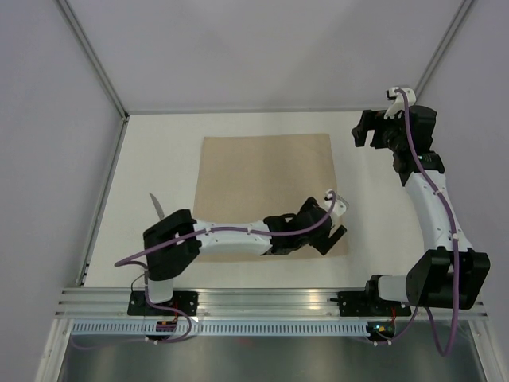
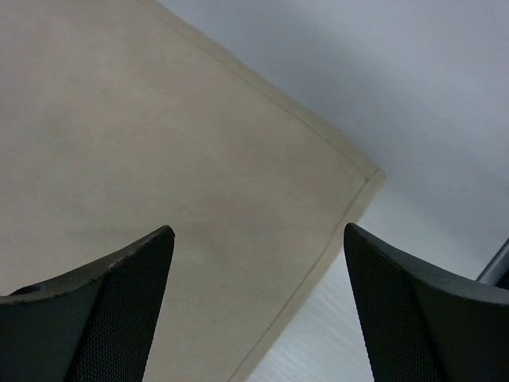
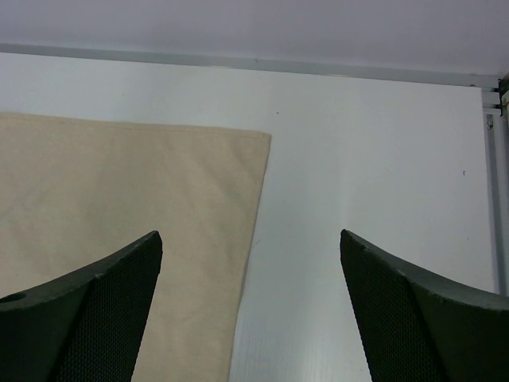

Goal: Fold the napkin, place the utensils inside, and roll it up
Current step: Fold the napkin

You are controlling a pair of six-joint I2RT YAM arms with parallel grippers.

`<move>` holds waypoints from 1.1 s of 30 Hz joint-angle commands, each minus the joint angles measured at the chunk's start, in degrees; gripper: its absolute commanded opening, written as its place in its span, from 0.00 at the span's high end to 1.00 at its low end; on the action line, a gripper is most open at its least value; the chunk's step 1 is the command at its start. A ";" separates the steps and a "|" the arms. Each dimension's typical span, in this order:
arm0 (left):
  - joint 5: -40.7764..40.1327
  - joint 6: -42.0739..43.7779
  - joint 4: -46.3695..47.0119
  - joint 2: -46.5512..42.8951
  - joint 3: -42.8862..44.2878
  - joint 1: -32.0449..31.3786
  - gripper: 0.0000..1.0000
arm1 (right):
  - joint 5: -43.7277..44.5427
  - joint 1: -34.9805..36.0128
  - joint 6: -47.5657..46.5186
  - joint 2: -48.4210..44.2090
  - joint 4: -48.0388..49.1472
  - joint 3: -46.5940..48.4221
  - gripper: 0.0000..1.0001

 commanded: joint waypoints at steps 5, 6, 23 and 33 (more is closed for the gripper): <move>-1.45 -1.96 7.31 10.77 10.08 -6.56 0.14 | 1.97 -0.08 1.00 1.99 -0.30 2.38 0.03; -1.80 -2.49 7.58 11.40 10.43 -6.74 0.14 | 1.88 -0.17 0.91 2.00 -0.30 2.38 0.03; -1.98 -5.40 4.94 21.59 17.64 -8.15 0.31 | 1.18 -0.17 2.06 2.43 -0.48 2.55 0.04; -3.83 -5.04 3.45 24.23 19.05 -8.94 0.32 | 1.09 -0.17 2.06 3.40 -0.65 2.55 0.04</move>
